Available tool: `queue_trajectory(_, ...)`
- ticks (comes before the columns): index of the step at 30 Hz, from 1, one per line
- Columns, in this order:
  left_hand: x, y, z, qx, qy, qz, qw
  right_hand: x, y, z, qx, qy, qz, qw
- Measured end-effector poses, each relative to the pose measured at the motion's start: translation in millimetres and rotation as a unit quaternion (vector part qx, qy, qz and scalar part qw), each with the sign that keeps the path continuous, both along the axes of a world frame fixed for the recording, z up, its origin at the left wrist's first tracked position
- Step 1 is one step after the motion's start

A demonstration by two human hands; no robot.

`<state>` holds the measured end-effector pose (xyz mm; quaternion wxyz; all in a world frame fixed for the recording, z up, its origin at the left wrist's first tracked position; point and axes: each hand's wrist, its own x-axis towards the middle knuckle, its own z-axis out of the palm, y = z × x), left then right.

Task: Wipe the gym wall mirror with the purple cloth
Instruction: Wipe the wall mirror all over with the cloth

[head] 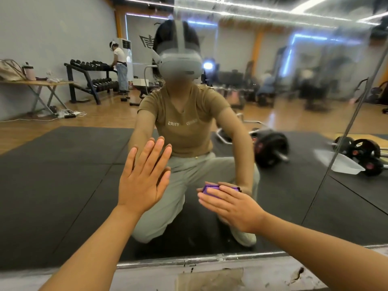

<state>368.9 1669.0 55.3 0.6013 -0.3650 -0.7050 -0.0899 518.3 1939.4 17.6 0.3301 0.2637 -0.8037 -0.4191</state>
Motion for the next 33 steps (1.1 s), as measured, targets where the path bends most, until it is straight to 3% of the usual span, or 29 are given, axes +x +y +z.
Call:
queue_trajectory(3,2,-1,-1,-0.004,-0.011,-0.001,1.000,3,7,38,-0.022,-0.012,0.019,0.999)
queue_trajectory(6,2,-2,2,-0.007,-0.016,0.006,1.000,4,11,116,-0.148,0.099,0.026,0.984)
queue_trajectory(10,6,-2,1,-0.005,-0.027,-0.006,1.000,-2,4,210,-0.293,0.208,0.042,0.932)
queue_trajectory(14,11,-3,7,0.016,-0.043,-0.046,0.998,-25,-28,214,-0.398,0.286,0.067,0.869)
queue_trajectory(15,11,-3,8,0.019,-0.044,-0.051,0.998,-30,-38,205,-0.395,0.284,0.071,0.871)
queue_trajectory(19,12,-6,4,0.060,-0.052,-0.036,0.996,-36,-59,152,-0.276,0.158,0.097,0.943)
queue_trajectory(23,7,-15,-3,0.085,-0.081,-0.007,0.993,-36,-61,76,-0.130,0.072,0.042,0.988)
queue_trajectory(29,3,-18,-4,0.047,-0.084,0.018,0.995,-25,-57,5,0.024,0.008,-0.026,0.999)
queue_trajectory(33,1,-20,-6,0.045,-0.090,0.024,0.995,-23,-58,27,0.043,-0.001,-0.014,0.999)
